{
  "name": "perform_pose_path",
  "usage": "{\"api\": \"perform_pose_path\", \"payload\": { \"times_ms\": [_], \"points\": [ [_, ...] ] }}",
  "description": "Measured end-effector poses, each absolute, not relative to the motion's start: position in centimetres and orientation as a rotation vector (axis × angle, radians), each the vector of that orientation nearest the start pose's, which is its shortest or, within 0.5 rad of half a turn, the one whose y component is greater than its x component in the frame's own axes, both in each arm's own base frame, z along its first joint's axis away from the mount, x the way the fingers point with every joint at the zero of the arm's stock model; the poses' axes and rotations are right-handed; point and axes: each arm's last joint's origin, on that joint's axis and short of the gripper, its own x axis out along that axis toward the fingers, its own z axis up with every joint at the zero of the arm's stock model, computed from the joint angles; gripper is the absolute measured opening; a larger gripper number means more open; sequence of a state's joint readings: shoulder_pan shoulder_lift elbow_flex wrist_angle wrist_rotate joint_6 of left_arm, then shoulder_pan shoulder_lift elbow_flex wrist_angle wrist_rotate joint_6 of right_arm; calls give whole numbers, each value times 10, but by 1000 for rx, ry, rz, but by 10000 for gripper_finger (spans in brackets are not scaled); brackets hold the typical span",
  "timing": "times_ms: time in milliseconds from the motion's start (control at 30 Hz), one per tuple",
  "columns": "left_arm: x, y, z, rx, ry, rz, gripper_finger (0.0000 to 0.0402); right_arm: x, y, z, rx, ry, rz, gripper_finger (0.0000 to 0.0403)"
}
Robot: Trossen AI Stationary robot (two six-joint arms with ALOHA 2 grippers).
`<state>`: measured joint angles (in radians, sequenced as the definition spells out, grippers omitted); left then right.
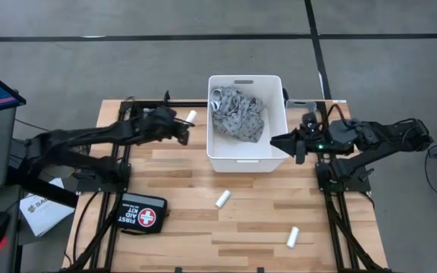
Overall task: Pick & place medical supplies in basket/bin
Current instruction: Put the top white gauze in the transparent bin
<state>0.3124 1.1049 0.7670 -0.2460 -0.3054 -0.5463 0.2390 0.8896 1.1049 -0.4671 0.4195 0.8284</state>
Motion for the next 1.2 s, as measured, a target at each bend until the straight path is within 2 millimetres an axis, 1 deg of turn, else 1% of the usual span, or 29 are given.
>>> {"api": "perform_pose_path", "payload": {
  "times_ms": [133,233,367,433,533,600,733,867,967,1067,1200],
  "points": [
    [199,60,298,-404,258,601,31,171,28,405,690,74,-234,141],
    [193,49,318,-359,130,475,32,172,25,410,646,27,-232,157],
    [196,43,329,-390,12,414,31,182,19,411,568,2,-251,191],
    [203,40,334,-403,-52,383,31,192,15,409,540,3,-233,212],
    [214,36,334,-426,-105,344,31,212,6,405,527,3,-206,238],
    [221,33,334,-429,-131,315,31,228,-1,401,521,-2,-187,249],
    [235,27,332,-434,-173,271,31,258,-15,392,521,-40,-169,255],
    [245,21,331,-439,-218,235,31,284,-30,383,542,-100,-151,255],
    [249,18,329,-442,-222,219,31,299,-40,378,577,-151,-86,255],
    [250,14,329,-444,-224,203,31,311,-48,371,618,-162,-19,255],
    [252,13,327,-444,-217,199,31,321,-52,366,656,-194,57,255]
  ]
}}
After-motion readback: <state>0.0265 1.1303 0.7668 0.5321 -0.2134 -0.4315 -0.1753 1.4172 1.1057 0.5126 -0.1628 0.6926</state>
